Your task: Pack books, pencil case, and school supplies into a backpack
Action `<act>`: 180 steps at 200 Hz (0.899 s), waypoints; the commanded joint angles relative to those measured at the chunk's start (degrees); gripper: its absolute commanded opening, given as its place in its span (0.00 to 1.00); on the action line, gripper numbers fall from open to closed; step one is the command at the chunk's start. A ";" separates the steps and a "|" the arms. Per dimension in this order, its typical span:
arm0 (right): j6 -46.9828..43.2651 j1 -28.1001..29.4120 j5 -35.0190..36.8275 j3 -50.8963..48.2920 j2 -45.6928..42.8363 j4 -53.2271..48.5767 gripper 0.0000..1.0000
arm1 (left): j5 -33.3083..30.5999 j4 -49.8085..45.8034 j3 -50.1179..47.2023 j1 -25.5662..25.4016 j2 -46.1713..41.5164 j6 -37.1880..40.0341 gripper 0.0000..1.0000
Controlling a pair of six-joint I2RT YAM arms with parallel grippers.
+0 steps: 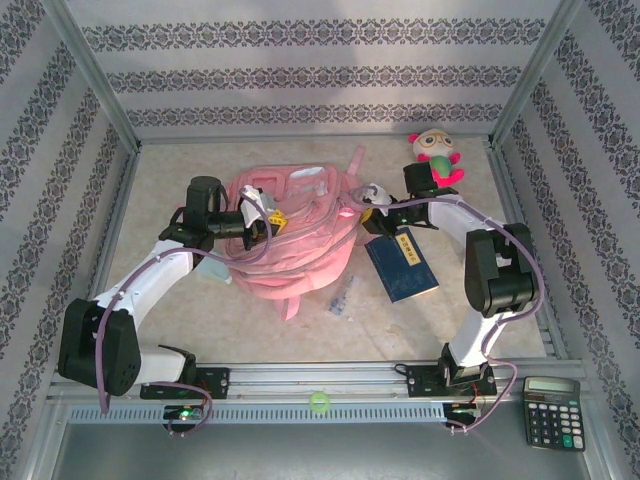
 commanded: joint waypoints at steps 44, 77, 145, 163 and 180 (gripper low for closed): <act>1.01 -1.74 -3.85 -6.82 -10.84 0.72 0.00 | -9.08 6.42 1.30 0.32 -2.21 -0.36 0.00; 5.59 -0.91 -5.79 -7.79 -12.56 0.86 0.00 | -14.50 5.77 1.83 -1.05 -2.27 -0.65 0.00; 24.22 4.57 -4.38 -3.65 -11.86 -7.55 0.00 | -35.48 3.02 3.89 -6.97 -1.96 0.63 0.00; 27.14 6.49 -4.58 -3.01 -12.21 -9.47 0.00 | -40.82 2.75 4.31 -8.46 -1.11 1.32 0.00; 30.74 8.34 -5.45 -2.24 -12.61 -10.33 0.00 | -44.69 3.11 4.93 -9.91 0.06 0.78 0.00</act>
